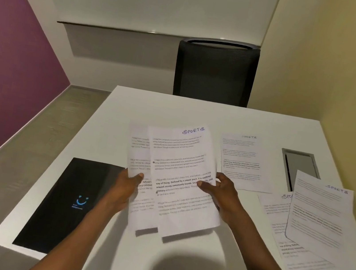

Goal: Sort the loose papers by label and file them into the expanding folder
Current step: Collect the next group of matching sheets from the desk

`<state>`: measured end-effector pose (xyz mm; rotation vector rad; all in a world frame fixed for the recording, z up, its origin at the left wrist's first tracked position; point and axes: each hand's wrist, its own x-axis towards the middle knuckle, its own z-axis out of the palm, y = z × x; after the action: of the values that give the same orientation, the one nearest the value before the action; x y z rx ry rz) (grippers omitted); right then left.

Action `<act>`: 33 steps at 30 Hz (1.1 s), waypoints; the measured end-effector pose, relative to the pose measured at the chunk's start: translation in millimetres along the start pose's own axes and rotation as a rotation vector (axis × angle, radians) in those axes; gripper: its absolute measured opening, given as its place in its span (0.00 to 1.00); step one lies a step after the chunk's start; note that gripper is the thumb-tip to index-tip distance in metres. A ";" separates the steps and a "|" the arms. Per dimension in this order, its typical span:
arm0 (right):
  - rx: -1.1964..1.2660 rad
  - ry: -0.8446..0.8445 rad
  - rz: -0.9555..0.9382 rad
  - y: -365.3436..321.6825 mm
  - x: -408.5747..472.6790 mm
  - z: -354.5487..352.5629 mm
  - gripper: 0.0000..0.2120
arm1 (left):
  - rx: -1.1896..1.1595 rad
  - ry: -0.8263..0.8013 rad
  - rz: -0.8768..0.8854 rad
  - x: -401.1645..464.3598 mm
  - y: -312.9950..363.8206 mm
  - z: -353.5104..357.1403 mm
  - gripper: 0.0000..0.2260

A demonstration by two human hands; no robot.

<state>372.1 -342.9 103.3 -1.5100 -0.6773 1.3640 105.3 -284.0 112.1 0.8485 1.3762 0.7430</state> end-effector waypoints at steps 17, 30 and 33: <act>-0.216 0.174 -0.086 25.6 -34.9 -60.6 0.15 | -0.185 -0.242 -0.127 -33.1 -29.4 91.0 0.26; -0.138 0.199 -0.246 29.4 -39.1 -64.4 0.18 | 0.114 -0.009 0.281 -36.8 -44.7 115.0 0.10; -0.144 0.191 -0.145 56.1 -41.3 -64.2 0.18 | 0.187 0.000 0.229 -36.2 -69.7 113.9 0.10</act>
<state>413.6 -419.0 65.2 -1.6467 -0.7604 1.0661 213.9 -359.6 71.5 1.1674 1.3773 0.7964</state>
